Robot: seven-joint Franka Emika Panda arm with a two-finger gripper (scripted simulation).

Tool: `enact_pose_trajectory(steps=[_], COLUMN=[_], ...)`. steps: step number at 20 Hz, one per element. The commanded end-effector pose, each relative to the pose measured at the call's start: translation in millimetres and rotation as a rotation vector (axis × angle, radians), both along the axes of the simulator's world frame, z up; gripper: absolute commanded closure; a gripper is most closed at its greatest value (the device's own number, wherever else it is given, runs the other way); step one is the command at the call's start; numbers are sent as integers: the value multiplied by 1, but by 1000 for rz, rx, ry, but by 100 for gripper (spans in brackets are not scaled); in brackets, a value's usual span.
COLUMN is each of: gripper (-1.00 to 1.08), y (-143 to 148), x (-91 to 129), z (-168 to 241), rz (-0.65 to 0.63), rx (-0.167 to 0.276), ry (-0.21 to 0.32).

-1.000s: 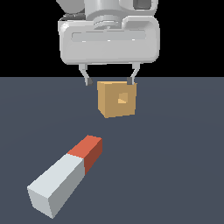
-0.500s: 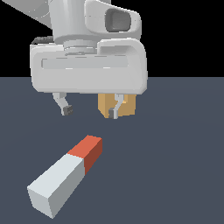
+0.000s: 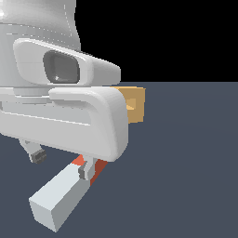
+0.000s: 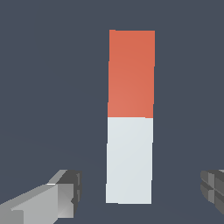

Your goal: Insert the peg into the horizontal hole in a box.

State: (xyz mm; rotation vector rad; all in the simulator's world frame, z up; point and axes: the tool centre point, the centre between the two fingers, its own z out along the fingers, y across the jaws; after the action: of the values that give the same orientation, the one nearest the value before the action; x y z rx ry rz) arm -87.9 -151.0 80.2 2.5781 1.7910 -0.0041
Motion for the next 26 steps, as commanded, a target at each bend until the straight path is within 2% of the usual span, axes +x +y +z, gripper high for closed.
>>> enact_pose_trajectory(steps=[1,9,18,24,25,26], gripper=[-92,-92,-92,-92,108,108], y=[-5,-6,-6,-7,-7,-7], x=[-5,-6,-8,-7,-7,-7], z=[-6,-12,-49,-59,-59,-59], rz=[-16,-19,-21,-22,-22,-22], rx=[1,1,3,3,3,3], ry=[-1,1,0,-1,-1,-1])
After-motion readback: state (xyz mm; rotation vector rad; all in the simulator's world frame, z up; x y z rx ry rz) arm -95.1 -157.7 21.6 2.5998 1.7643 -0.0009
